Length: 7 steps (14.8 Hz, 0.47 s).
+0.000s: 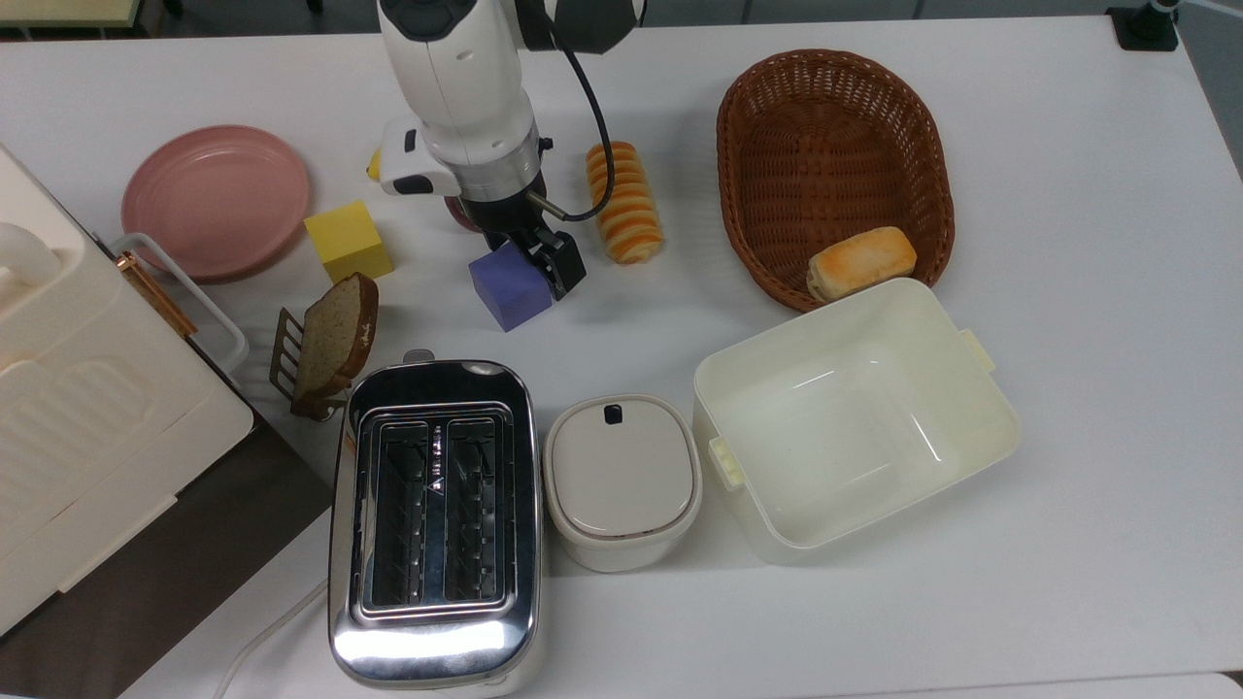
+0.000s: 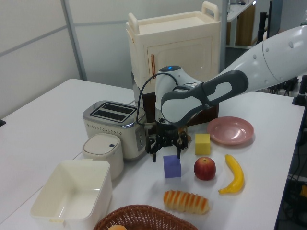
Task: Put the purple cube on a plate
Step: 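Close the gripper around the purple cube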
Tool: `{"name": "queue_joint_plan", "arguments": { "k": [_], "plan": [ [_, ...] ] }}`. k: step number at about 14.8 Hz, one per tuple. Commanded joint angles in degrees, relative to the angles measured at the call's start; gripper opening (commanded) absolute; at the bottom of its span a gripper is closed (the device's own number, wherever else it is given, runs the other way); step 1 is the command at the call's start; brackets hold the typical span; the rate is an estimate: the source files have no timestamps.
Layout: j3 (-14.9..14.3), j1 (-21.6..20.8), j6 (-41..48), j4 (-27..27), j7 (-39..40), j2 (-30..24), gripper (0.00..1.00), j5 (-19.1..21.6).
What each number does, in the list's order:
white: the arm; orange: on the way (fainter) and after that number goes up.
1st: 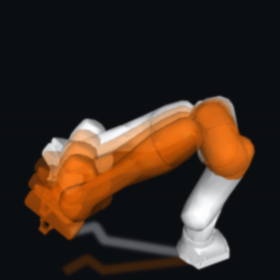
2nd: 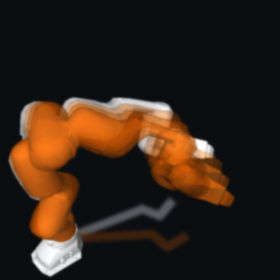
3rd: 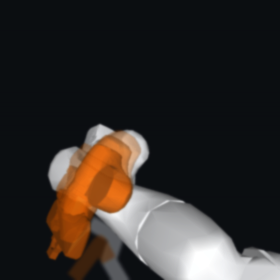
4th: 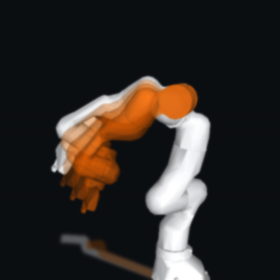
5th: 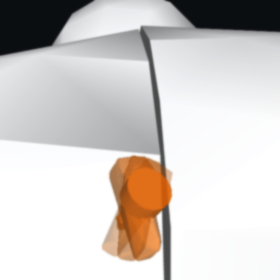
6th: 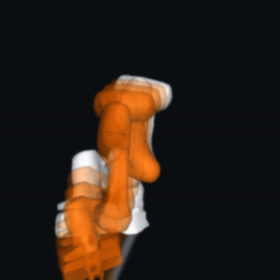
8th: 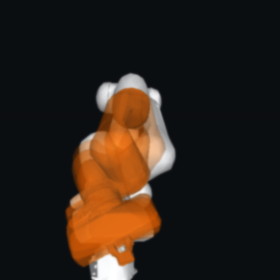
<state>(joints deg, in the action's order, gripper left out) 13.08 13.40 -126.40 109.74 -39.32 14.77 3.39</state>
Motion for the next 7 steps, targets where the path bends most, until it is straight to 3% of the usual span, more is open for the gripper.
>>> {"name": "queue_joint_plan", "arguments": {
  "k": [1, 7],
  "plan": [
    [-0.43, -0.48, -2.36, 0.82, -1.11, 0.17, 1.0, -1.11],
    [-0.87, -0.48, -2.19, 1.08, -1.2, -0.01, 1.0, -1.2]
  ]
}}
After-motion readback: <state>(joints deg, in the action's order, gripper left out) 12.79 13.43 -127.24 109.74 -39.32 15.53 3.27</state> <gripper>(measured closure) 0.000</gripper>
